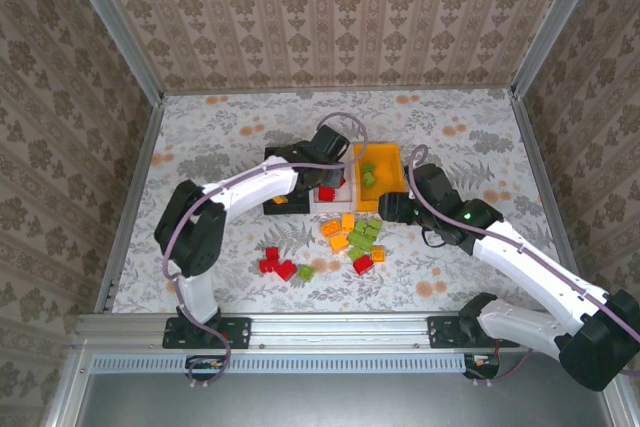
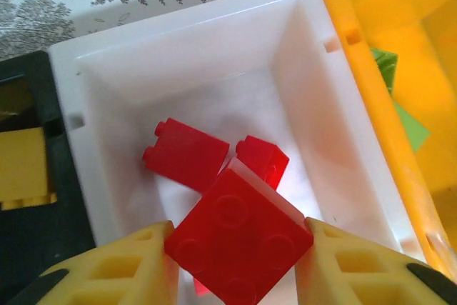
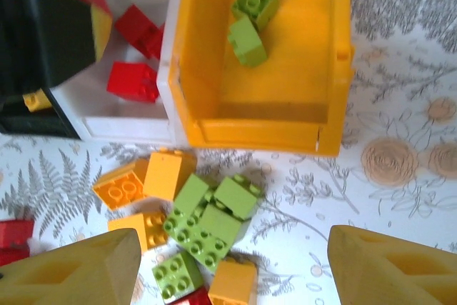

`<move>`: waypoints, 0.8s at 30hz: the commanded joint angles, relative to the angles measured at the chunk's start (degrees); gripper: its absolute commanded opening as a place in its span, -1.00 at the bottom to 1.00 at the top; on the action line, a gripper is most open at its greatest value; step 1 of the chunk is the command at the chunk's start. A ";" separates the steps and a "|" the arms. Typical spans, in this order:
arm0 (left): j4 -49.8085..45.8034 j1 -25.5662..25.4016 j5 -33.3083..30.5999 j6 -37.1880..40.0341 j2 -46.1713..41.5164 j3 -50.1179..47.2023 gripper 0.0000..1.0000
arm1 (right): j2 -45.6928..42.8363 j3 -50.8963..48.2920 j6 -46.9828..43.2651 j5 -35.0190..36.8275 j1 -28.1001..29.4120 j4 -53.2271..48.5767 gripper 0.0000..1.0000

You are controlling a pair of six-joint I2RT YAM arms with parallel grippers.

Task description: Sort the legos into containers by color

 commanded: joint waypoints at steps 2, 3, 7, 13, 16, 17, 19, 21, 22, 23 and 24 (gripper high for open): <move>-0.58 0.69 3.74 0.11 1.17 4.00 0.02 | -1.60 -3.60 -0.34 -3.67 0.12 -2.51 0.43; -0.13 0.70 4.41 -0.36 0.71 3.94 0.10 | -1.62 -4.51 -0.21 -3.88 0.25 -2.53 0.43; 2.96 0.52 6.37 -1.93 -4.50 1.68 0.48 | -0.83 -7.69 0.61 -4.67 0.77 -1.01 0.43; 7.47 -2.29 7.64 -3.71 -17.65 -7.23 0.69 | 5.27 -9.38 1.59 -6.21 4.29 4.33 0.44; 7.84 -4.25 5.81 -4.68 -23.98 -13.09 0.71 | 9.23 -8.76 1.90 -6.03 6.54 6.72 0.44; 7.85 -4.82 5.19 -5.08 -25.89 -15.17 0.72 | 10.33 -8.60 2.08 -6.15 6.98 7.50 0.44; 8.02 -5.87 3.76 -6.57 -30.17 -20.05 0.73 | 12.35 -8.32 2.54 -6.19 7.73 8.77 0.43; 8.20 -6.14 2.70 -8.27 -33.94 -24.90 0.75 | 13.98 -8.22 2.95 -5.79 8.23 9.21 0.43; 7.99 -6.13 2.07 -9.11 -36.11 -27.23 0.76 | 14.98 -8.14 3.21 -5.24 8.37 9.14 0.42; 7.94 -6.14 1.65 -9.57 -37.78 -28.85 0.76 | 15.82 -8.14 3.46 -4.80 8.53 9.02 0.41; 7.59 -6.20 1.14 -9.94 -39.51 -30.51 0.76 | 16.65 -8.14 3.67 -4.27 8.51 8.75 0.40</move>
